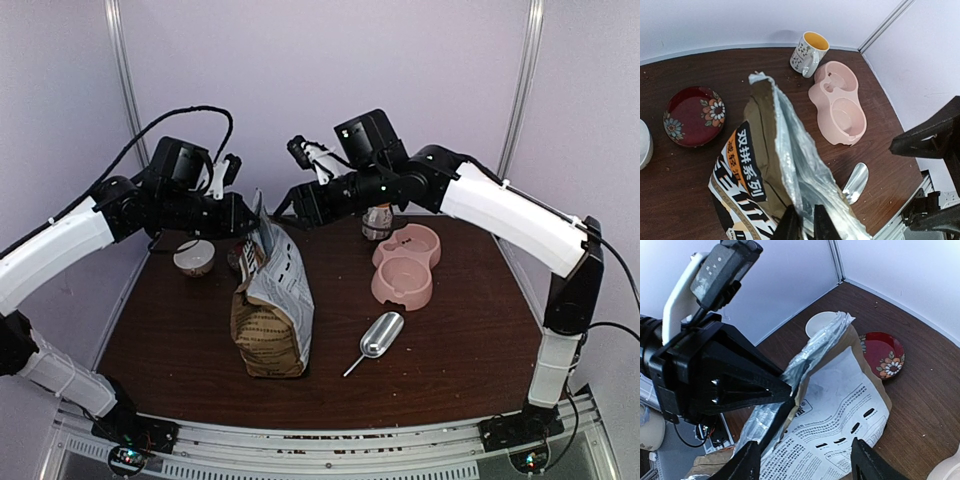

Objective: Serve the pet food
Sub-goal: Open the seal of the pet food bag.

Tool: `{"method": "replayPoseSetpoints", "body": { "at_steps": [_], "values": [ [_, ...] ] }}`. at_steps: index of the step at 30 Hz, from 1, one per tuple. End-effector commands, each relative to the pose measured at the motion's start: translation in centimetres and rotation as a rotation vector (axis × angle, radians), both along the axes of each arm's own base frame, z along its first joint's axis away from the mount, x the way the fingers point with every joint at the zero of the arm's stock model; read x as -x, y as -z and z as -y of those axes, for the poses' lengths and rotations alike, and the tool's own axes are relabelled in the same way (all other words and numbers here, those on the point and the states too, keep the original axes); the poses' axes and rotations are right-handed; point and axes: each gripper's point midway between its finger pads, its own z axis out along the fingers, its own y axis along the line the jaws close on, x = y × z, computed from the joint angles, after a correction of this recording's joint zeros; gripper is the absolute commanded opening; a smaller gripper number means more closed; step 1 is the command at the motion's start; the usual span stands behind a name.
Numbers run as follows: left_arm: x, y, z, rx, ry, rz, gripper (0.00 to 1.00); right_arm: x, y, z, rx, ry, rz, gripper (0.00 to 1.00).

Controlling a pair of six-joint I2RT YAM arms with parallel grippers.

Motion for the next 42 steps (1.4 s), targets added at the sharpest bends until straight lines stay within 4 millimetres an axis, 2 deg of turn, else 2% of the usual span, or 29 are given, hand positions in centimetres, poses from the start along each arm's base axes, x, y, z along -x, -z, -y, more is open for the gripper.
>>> {"method": "replayPoseSetpoints", "body": {
  "at_steps": [1, 7, 10, 13, 16, 20, 25, 31, 37, 42],
  "values": [
    [-0.4, 0.0, -0.4, 0.0, -0.023, 0.034, 0.09, 0.6, -1.0, -2.1, -0.086, -0.053, -0.042, 0.63],
    [-0.5, 0.3, 0.0, 0.009, -0.008, 0.032, 0.0, 0.9, 0.1, -3.4, -0.069, -0.047, -0.078, 0.61],
    [-0.5, 0.4, 0.0, 0.006, -0.005, 0.036, 0.0, 1.1, 1.2, -3.9, -0.046, -0.039, -0.097, 0.55],
    [-0.3, 0.2, -0.2, 0.004, -0.003, 0.044, 0.0, 1.4, 2.2, -4.2, -0.009, -0.024, -0.099, 0.43],
    [0.0, 0.1, -0.4, 0.006, 0.0, 0.053, 0.0, 1.5, 2.9, -4.4, 0.026, -0.012, -0.091, 0.25],
    [0.4, 0.1, -0.8, 0.008, 0.008, 0.064, 0.0, 1.2, 2.9, -4.0, 0.052, 0.019, -0.072, 0.0],
    [0.9, -0.4, -1.5, -0.019, 0.011, 0.084, 0.0, 0.5, 0.4, -2.2, 0.095, 0.074, 0.001, 0.0],
    [1.5, -1.3, -2.7, -0.082, 0.017, 0.106, 0.0, -0.2, -3.1, 1.5, 0.158, 0.161, 0.096, 0.0],
    [2.2, -1.9, -4.1, -0.157, 0.036, 0.114, 0.0, -1.2, -3.6, 5.4, 0.235, 0.242, 0.126, 0.0],
    [2.4, -1.7, -4.9, -0.21, 0.042, 0.11, 0.0, -1.4, -3.6, 6.8, 0.27, 0.255, 0.135, 0.0]
  ]
}}
